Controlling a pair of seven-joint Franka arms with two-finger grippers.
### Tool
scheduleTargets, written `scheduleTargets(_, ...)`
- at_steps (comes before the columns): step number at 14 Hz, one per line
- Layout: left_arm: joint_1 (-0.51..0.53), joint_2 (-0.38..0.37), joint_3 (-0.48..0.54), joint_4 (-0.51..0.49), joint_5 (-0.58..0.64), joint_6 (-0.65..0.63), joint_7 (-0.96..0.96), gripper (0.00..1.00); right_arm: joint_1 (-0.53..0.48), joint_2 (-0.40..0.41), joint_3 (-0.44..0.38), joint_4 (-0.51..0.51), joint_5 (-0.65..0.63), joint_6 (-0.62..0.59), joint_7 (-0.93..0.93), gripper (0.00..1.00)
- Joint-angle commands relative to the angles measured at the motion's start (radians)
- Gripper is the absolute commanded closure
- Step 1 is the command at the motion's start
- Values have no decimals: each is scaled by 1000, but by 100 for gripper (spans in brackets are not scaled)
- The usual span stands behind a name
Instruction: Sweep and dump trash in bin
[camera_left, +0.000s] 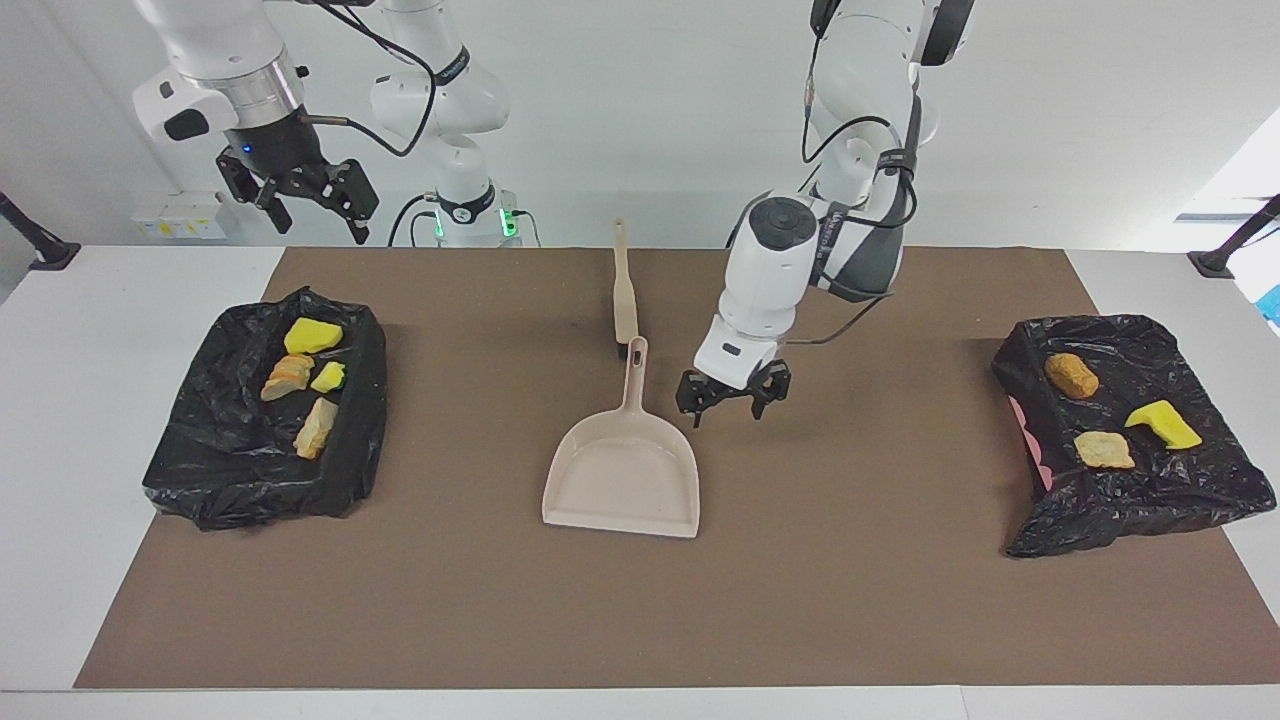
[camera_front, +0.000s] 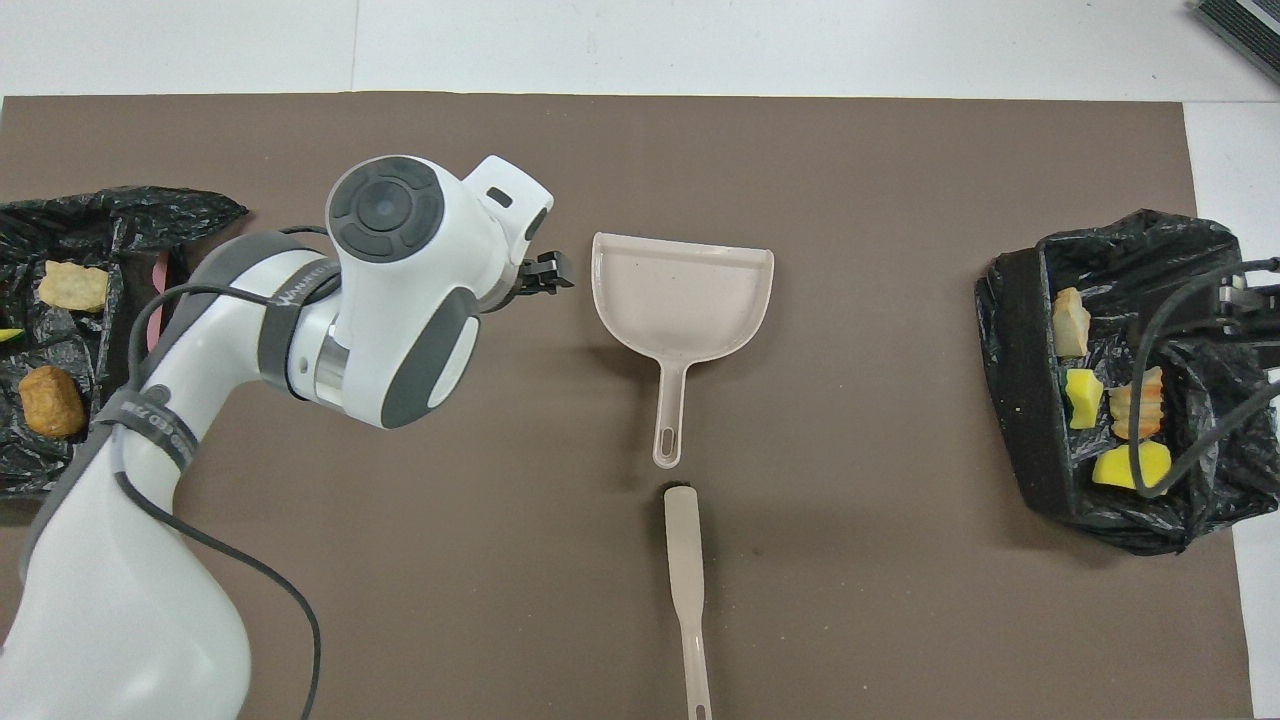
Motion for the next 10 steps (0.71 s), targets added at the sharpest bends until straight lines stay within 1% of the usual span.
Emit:
scheduleTargets(1,79,-41,-8,-5,-8,-59,166,0,-11,-6,2,-7,3,-6,-25,0)
scheduleTargets(6,206,-110,-9,-3,-8,-150,399,0,-11,-6,2,-7,3,-6,-25,0)
scheduleTargets(8,252,-141,-9,-2,-8,-187,465,0,-11,-6,3,-7,3,-6,-25,0)
scheduleTargets(10,294,-168,-8,1,-8,-227,492,0,-11,-6,2,-7,3,-6,-25,0)
